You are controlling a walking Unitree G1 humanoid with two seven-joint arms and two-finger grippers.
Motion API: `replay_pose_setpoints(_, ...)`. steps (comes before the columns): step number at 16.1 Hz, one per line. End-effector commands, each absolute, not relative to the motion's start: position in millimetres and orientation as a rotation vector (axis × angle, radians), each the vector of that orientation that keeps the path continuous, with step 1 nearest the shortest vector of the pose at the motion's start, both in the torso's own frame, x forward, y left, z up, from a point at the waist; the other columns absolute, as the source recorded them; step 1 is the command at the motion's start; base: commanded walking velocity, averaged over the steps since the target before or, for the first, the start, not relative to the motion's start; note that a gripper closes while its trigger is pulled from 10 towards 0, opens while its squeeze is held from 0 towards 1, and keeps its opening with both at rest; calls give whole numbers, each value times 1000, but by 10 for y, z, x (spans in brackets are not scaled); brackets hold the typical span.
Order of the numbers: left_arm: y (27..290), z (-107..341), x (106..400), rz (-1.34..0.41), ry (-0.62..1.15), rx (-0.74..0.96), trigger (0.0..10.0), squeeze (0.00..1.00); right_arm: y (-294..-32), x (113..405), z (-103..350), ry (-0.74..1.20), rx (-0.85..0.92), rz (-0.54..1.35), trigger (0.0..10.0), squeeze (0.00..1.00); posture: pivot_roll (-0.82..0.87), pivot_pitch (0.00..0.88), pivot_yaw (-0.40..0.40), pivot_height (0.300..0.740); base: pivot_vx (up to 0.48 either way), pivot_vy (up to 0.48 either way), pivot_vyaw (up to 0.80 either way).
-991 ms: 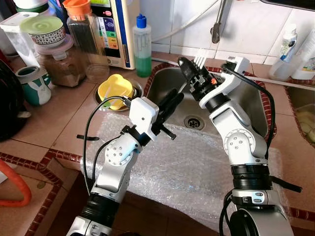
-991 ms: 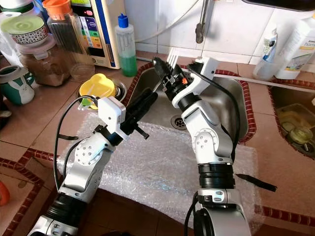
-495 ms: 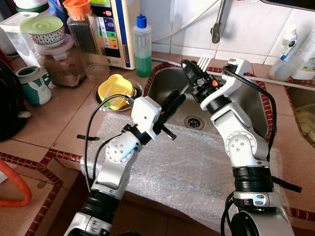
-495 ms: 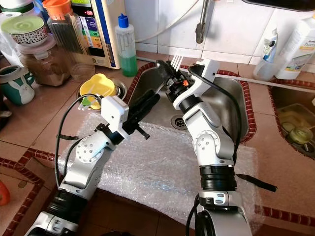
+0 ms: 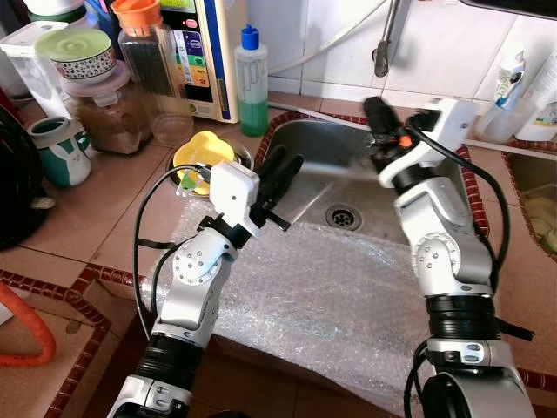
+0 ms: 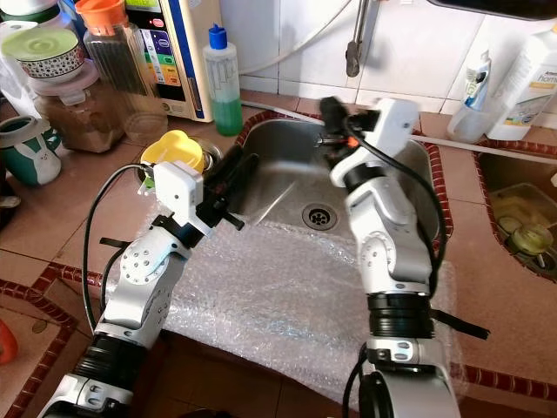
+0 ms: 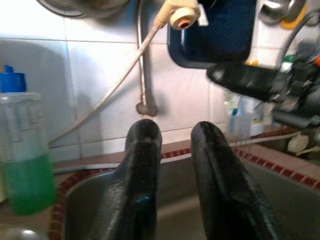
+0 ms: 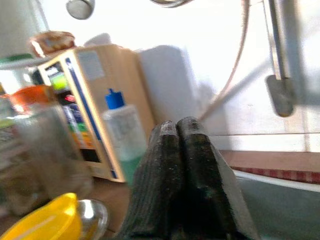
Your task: Kitchen organization
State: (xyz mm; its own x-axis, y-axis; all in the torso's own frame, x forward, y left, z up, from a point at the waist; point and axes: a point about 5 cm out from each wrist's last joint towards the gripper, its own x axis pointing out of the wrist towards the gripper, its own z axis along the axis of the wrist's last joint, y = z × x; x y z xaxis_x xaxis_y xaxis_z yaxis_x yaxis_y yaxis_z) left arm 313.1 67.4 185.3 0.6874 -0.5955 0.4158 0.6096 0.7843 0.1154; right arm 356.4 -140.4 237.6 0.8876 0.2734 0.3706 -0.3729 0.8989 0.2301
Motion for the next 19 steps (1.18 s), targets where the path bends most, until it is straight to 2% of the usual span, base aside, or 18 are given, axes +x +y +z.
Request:
replay_pose_setpoints(1,617,1906,3072,-713,-475,-32,10000,1000,-1426,3598,2397,-352,265,307,0,0,-28,112,32,740,0,0,0)
replay_pose_setpoints(5,680,1868,3026,-739,-459,9,10000,1000,-1523,3647,2361,-360,129,266,0,0,-18,111,42,740,0,0,0)
replay_pose_setpoints(9,792,1798,2994,-742,-429,49,10000,1000,-1577,3696,2389,-378,67,265,0,0,-10,109,47,740,0,0,0)
replay_pose_setpoints(13,1050,1731,3009,-726,-369,180,10000,1000,-1574,3672,2235,-335,-133,387,0,0,7,109,61,740,0,0,0)
replay_pose_setpoints(16,1279,1711,3125,-666,-342,317,10000,1000,-1568,3619,2049,-283,-292,444,0,0,-9,106,87,740,0,0,0)
replay_pose_setpoints(17,1320,1720,3171,-643,-334,333,10000,1000,-1588,3597,1942,-250,-366,445,9804,0,-15,104,91,740,0,0,0)
replay_pose_setpoints(19,1335,1764,3231,-601,-349,356,10000,1000,-1650,3559,1752,-194,-393,417,10000,0,-15,104,91,740,0,0,0)
